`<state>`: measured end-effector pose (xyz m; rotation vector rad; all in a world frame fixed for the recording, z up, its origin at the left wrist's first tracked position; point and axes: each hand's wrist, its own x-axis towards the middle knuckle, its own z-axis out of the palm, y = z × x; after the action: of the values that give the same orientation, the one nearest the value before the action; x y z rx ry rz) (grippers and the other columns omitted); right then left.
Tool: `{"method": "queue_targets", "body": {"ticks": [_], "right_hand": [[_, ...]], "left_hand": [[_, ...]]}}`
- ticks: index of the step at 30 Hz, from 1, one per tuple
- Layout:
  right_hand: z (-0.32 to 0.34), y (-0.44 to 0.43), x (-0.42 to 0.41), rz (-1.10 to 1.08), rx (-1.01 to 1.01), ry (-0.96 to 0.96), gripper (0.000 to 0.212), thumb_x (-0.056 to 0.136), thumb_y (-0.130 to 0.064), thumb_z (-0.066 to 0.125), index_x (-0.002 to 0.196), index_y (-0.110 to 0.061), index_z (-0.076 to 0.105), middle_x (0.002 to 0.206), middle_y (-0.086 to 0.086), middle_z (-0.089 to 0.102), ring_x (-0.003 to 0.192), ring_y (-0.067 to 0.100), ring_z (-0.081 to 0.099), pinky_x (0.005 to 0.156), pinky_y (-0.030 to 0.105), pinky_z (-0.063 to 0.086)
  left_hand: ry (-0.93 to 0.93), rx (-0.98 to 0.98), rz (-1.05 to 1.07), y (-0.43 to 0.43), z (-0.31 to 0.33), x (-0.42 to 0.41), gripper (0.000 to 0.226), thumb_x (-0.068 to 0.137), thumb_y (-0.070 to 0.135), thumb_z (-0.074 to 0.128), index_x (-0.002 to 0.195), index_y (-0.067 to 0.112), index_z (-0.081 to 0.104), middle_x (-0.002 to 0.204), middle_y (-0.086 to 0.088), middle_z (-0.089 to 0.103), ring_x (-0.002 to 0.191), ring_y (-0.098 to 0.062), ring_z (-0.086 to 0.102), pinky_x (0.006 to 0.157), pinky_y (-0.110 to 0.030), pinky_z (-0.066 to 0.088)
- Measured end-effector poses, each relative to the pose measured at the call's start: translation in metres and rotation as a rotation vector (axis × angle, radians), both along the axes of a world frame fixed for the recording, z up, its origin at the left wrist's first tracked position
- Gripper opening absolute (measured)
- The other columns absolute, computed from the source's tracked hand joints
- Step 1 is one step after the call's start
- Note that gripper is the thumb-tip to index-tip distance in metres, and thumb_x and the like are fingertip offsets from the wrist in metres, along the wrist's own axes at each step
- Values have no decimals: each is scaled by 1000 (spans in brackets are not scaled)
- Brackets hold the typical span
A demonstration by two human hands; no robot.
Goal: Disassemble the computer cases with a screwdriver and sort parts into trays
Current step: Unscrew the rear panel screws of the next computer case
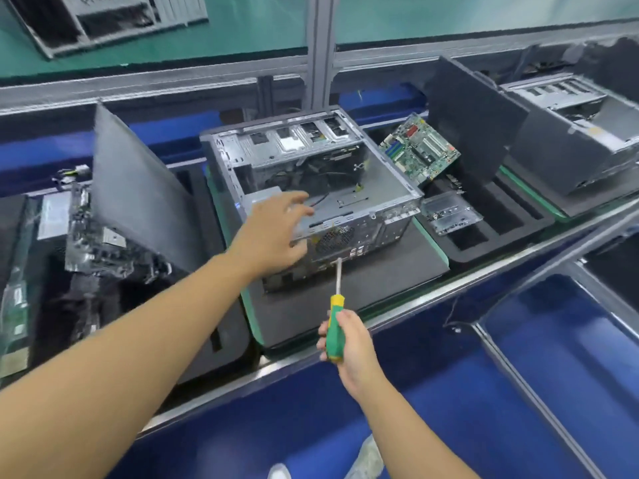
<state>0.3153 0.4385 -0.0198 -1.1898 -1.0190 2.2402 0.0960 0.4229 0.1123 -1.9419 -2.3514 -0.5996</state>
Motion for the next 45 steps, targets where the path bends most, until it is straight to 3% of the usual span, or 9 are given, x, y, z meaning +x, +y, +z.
{"method": "queue_targets", "body": {"ticks": [2,4,7,9,13,29,39,45], "right_hand": [[-3,-12,-3,80,165,-216,16,104,-25,49,101,-11,57,78,3,62,53,17,50,43,27,36],[-6,-18,-5,99,246,-322,15,101,-27,53,99,-13,58,74,-2,60,51,15,43,42,25,31],[-7,-17,-11,90,326,-408,14,99,-30,54,97,-17,59,72,-3,58,52,12,40,45,23,33],[-9,-14,-15,102,381,-449,14,98,-33,54,95,-21,59,71,-5,57,52,7,41,48,21,35],[-18,-14,-20,105,415,-469,14,97,-36,54,92,-24,58,71,-4,57,59,11,43,57,32,37],[-28,-14,-22,71,428,-491,11,94,-31,56,88,-22,56,70,-1,56,61,15,43,56,35,37],[-32,-7,-19,68,375,-461,14,95,-34,57,88,-22,59,68,-4,60,53,8,42,49,25,37],[-33,9,-13,233,714,-701,16,94,-38,58,92,-24,50,81,-3,61,65,14,55,50,27,38]], "left_hand": [[68,-262,76,-3,-8,-20,81,82,51,66,152,22,36,165,-7,16,151,-26,18,119,-48,17],[134,-458,107,-3,-19,-31,104,79,68,63,159,26,11,167,-6,-6,154,-27,0,121,-47,7],[211,-499,143,-1,-36,-32,114,80,64,68,158,29,-7,166,-10,-14,153,-33,-6,122,-48,6],[226,-459,164,1,-42,-31,112,83,55,72,158,29,-7,166,-10,-13,153,-34,-5,122,-49,6],[228,-468,157,2,-43,-34,113,82,55,72,158,29,-7,166,-11,-13,153,-35,-5,123,-49,7],[234,-452,162,1,-43,-35,113,80,57,73,158,28,-4,166,-9,-10,153,-34,-4,122,-50,7],[200,-428,164,1,-45,-34,113,80,53,76,158,30,-2,167,-9,-8,153,-33,-4,121,-49,5],[201,-438,164,0,-43,-32,112,81,52,75,159,29,-2,167,-9,-9,153,-33,-5,122,-48,5]]}}
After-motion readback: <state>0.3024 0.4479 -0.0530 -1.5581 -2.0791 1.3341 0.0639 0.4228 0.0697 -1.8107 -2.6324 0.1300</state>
